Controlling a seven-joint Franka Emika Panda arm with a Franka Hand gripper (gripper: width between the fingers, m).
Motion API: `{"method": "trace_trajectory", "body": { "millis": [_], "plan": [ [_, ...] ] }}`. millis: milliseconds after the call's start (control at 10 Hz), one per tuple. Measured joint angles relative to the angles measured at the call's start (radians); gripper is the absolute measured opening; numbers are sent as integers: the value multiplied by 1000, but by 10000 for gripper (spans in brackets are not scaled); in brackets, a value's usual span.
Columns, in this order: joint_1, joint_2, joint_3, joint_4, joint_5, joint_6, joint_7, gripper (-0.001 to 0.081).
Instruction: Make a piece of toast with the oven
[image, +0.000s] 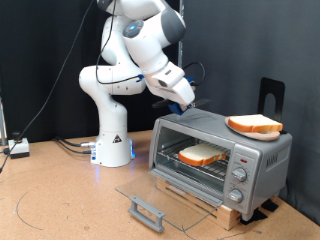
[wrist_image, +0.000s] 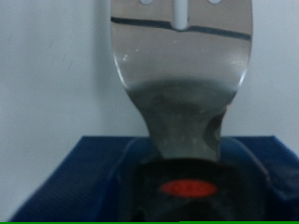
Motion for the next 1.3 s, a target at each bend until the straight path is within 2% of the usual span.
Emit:
{"method": "trace_trajectory", "body": {
  "millis": [200,400,500,700,800,900,1100,1200,1300],
  "plan": [
    [31,-22,84,-15,45,49,45,396],
    [41,-24,160,-23,68,87,86,396],
    [41,-23,184,-25,88,102,88,396],
    [41,-24,197,-23,123,114,85,396],
    [41,-24,198,-23,131,116,84,485],
    [41,-24,197,-23,137,116,77,485],
    [41,-30,179,-23,148,113,53,744],
    [41,-40,154,-22,149,95,37,744],
    [41,-56,119,-19,149,68,22,796]
  ]
}}
